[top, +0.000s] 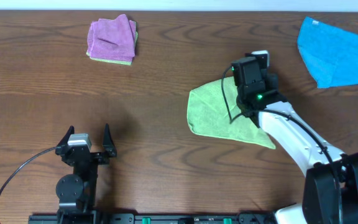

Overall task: Fold the cloth
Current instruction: 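Pull the green cloth corner outward with the right gripper to flatten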

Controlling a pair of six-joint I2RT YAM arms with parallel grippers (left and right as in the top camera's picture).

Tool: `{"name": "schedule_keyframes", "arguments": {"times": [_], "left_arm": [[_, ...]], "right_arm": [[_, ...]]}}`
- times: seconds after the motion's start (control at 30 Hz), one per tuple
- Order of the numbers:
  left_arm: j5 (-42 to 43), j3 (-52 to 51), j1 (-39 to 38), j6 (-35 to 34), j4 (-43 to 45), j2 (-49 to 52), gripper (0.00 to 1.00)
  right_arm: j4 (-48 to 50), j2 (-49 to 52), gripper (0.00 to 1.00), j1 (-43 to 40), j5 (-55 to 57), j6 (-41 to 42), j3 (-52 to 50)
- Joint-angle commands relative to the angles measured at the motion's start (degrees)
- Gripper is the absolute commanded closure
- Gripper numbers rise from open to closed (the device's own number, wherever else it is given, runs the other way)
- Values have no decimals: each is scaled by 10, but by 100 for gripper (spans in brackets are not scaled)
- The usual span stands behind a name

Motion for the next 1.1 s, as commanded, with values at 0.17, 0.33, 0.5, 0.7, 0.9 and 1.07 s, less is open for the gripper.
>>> {"name": "schedule_keyframes", "arguments": {"times": [0.17,0.33,0.5,0.7,0.9,1.07], "left_arm": [[-4,-5,-2,-2,-35,-3,5],[-4,-5,-2,-2,-35,-3,5],[-4,-5,-2,-2,-35,-3,5],[-4,-5,-2,-2,-35,-3,5],[-4,-5,-2,-2,-35,-3,5],[-4,-5,-2,-2,-35,-3,5]], "right_arm": [[12,14,1,-5,28,21,-15],[-26,10,1,18,18,-22,-15],[-140,-35,1,56,-28,-33,22],[-298,-167,1,41,-218,63,96],[-384,-281,1,21,-302,79,95],[-394,-303,1,21,-356,74,95]]}}
